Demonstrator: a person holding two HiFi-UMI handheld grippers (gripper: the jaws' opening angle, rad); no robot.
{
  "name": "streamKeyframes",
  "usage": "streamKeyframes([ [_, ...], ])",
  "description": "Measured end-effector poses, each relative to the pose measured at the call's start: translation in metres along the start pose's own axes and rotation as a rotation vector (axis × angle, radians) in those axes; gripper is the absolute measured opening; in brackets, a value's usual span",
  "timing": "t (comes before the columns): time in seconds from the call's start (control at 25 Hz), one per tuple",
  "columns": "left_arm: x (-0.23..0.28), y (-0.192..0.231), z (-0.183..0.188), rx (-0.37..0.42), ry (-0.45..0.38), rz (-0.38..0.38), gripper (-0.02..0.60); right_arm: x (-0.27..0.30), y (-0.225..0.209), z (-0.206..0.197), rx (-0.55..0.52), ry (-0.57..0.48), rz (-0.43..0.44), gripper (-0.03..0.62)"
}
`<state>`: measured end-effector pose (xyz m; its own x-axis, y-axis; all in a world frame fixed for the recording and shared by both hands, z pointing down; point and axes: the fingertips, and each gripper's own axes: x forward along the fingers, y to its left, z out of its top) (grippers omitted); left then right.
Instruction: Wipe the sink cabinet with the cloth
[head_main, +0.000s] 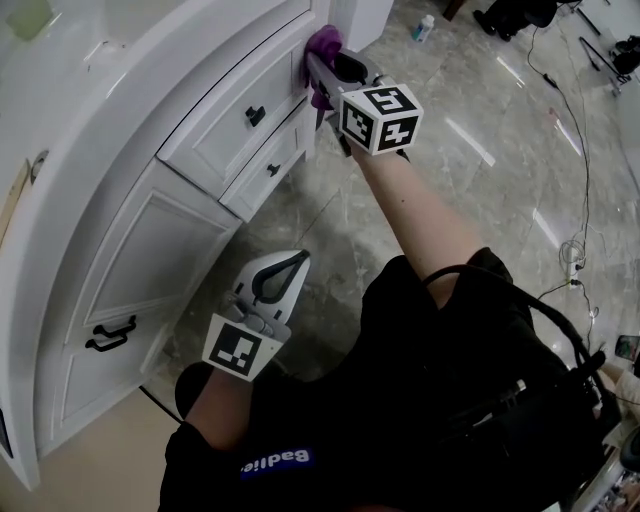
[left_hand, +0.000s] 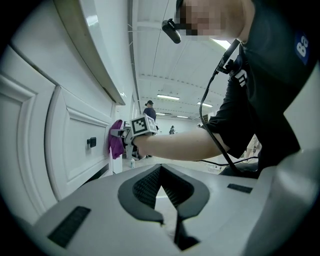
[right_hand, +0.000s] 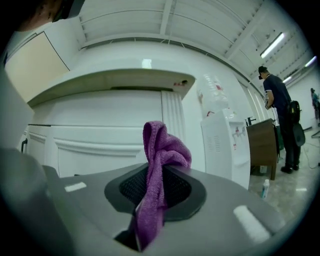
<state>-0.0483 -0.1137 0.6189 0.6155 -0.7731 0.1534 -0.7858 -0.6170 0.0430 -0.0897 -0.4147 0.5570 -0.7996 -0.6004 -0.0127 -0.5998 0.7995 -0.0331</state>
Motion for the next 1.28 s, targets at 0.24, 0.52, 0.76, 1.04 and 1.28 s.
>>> streamKeyframes([
  [0.24,0.006,-0.003,-0.011,-0.008,0.017,-0.030,0.000,0.003,0.004,-0.086,0.043,0.175,-0.014,0.069],
  [0.52,0.007,-0.004,-0.013,0.004,0.008,-0.069,0.000,-0.012,0.020,-0.110,0.066,0.266,0.061,0.069],
  [0.76,0.004,-0.007,-0.012,0.005,-0.005,-0.103,0.000,-0.026,0.033,0.014,0.028,0.063,0.129,0.069],
  [1.04,0.004,-0.008,-0.006,0.026,-0.034,-0.122,0.000,-0.022,0.061,0.096,-0.063,-0.139,0.132,0.069],
  [1.28,-0.004,-0.004,-0.006,0.034,-0.036,-0.114,0.000,-0.014,0.052,0.039,0.047,-0.104,0.074,0.071],
])
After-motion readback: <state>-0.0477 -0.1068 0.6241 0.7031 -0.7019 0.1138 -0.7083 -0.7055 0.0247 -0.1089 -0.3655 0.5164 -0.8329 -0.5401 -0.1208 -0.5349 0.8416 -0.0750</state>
